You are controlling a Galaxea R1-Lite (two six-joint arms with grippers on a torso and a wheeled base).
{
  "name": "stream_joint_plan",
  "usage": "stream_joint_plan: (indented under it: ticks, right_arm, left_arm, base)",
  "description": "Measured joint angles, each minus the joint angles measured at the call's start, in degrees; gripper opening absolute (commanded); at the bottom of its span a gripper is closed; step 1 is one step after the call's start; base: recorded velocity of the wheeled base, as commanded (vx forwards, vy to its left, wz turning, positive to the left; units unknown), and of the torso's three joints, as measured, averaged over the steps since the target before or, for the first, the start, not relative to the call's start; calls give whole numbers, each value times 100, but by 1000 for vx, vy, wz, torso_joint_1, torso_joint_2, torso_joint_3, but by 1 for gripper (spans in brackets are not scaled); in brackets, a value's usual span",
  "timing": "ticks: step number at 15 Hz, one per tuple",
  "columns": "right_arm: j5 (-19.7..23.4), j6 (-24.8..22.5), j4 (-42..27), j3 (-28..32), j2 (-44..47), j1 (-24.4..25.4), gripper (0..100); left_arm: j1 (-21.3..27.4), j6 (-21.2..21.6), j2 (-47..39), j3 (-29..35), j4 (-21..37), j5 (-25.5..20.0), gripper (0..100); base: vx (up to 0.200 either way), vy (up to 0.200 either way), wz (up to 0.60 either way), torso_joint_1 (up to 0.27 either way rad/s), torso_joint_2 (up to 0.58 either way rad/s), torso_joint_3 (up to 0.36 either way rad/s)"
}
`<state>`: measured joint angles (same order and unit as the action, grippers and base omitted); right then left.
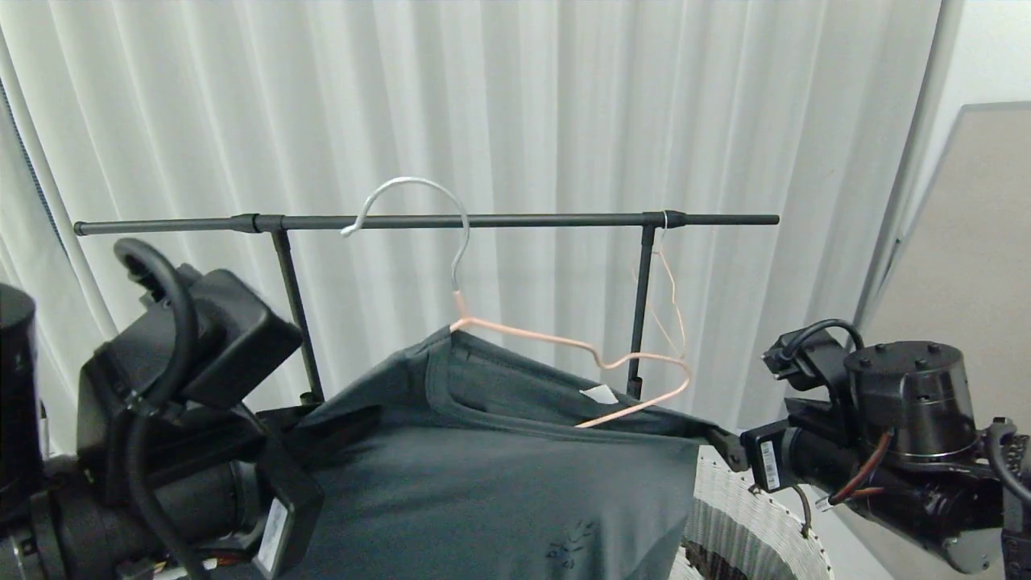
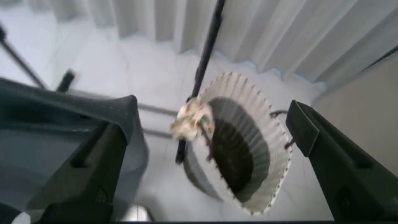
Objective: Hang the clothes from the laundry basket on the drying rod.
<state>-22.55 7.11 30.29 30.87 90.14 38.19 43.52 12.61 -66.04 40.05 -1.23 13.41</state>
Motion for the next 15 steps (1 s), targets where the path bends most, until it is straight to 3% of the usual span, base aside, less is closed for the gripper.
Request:
stream_joint_plan:
  ticks: [4, 8, 11, 15]
  right_arm:
    - [9, -93, 33, 9, -105, -96, 100]
    - [569, -163, 11, -2, -453, -49, 100]
    - [681, -158, 11, -133, -718, 128, 100]
    - [1421, -158, 13, -325, -1120, 907, 100]
  left_arm:
    - [0, 792, 450, -750, -2, -296, 0]
    - [-41, 855, 306, -1001, 6, -257, 0]
    - [-163, 835, 57, -934, -98, -255, 0]
    - [-339, 781, -205, -898, -475, -268, 0]
  base:
    - [0, 0, 0, 0, 0, 0]
    - [0, 0, 0, 0, 0, 0]
    - [0, 0, 0, 0, 0, 0]
    - [0, 0, 0, 0, 0, 0]
